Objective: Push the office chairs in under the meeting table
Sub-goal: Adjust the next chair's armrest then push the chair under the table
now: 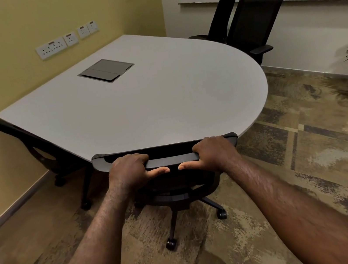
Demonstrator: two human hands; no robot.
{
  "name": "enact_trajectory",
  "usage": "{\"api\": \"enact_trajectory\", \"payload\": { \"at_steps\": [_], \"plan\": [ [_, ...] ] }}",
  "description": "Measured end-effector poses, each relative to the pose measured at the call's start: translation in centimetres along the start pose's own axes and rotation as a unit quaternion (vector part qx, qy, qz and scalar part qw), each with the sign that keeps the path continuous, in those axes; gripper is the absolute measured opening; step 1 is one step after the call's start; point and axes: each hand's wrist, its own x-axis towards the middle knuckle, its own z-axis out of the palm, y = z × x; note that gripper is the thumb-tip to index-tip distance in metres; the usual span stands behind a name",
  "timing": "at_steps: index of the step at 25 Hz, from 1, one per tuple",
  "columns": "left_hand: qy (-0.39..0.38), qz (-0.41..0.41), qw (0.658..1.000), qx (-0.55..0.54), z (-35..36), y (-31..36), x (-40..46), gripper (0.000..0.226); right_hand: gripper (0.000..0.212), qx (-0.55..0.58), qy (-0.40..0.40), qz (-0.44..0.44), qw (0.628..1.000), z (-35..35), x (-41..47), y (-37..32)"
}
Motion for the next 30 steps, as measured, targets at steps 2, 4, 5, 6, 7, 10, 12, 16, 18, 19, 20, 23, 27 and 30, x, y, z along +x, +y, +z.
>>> {"api": "enact_trajectory", "payload": {
  "at_steps": [2,4,5,6,7,10,12,16,18,19,20,23,27,30],
  "plan": [
    [0.002,0.005,1.000,-0.007,0.0,0.3,-0.2,0.076,0.079,0.003,0.001,0.012,1.000,-0.1,-0.5,-0.1],
    [-0.003,0.015,1.000,-0.011,0.0,0.4,-0.2,0.074,0.077,0.007,0.009,0.022,1.000,-0.1,-1.0,-0.1],
    [-0.008,0.019,1.000,-0.014,-0.1,0.4,-0.1,0.073,0.076,0.008,0.015,0.025,1.000,-0.2,-1.3,-0.1],
    [-0.012,0.021,1.000,-0.019,-0.1,0.4,-0.1,0.071,0.076,0.008,0.020,0.027,0.999,-0.2,-1.6,0.0],
    [-0.013,0.022,0.999,-0.027,-0.1,0.3,-0.1,0.070,0.075,0.010,0.024,0.029,0.999,-0.3,-1.9,0.1],
    [-0.010,0.018,0.998,-0.056,0.0,-0.3,-0.4,0.070,0.071,0.032,0.031,0.032,0.999,-0.8,-2.5,0.4],
    [-0.001,0.018,0.997,-0.080,0.0,-0.7,-0.8,0.064,0.072,0.051,0.036,0.028,0.998,-1.1,-2.9,0.5],
    [0.052,0.018,0.992,-0.113,-0.2,-1.2,-1.6,0.057,0.070,0.083,0.054,0.033,0.995,-1.4,-3.4,0.3],
    [0.069,0.014,0.990,-0.120,-0.3,-1.3,-2.0,0.059,0.065,0.088,0.066,0.034,0.993,-1.5,-3.7,0.3],
    [0.073,0.013,0.990,-0.120,-0.4,-1.3,-2.1,0.060,0.063,0.087,0.075,0.032,0.993,-1.5,-3.8,0.4],
    [0.075,0.012,0.990,-0.119,-0.6,-1.3,-2.2,0.061,0.061,0.084,0.084,0.029,0.992,-1.5,-3.9,0.4],
    [0.080,0.012,0.989,-0.120,-1.3,-0.9,-2.4,0.070,0.062,0.082,0.114,0.028,0.990,-1.8,-4.2,0.2],
    [0.087,0.013,0.989,-0.120,-2.7,0.3,-2.2,0.083,0.077,0.054,0.103,0.047,0.992,-2.6,-4.9,0.3],
    [0.097,0.016,0.987,-0.126,-3.6,1.5,-1.9,0.089,0.089,0.031,0.091,0.059,0.994,-3.4,-5.4,0.7]
  ]
}}
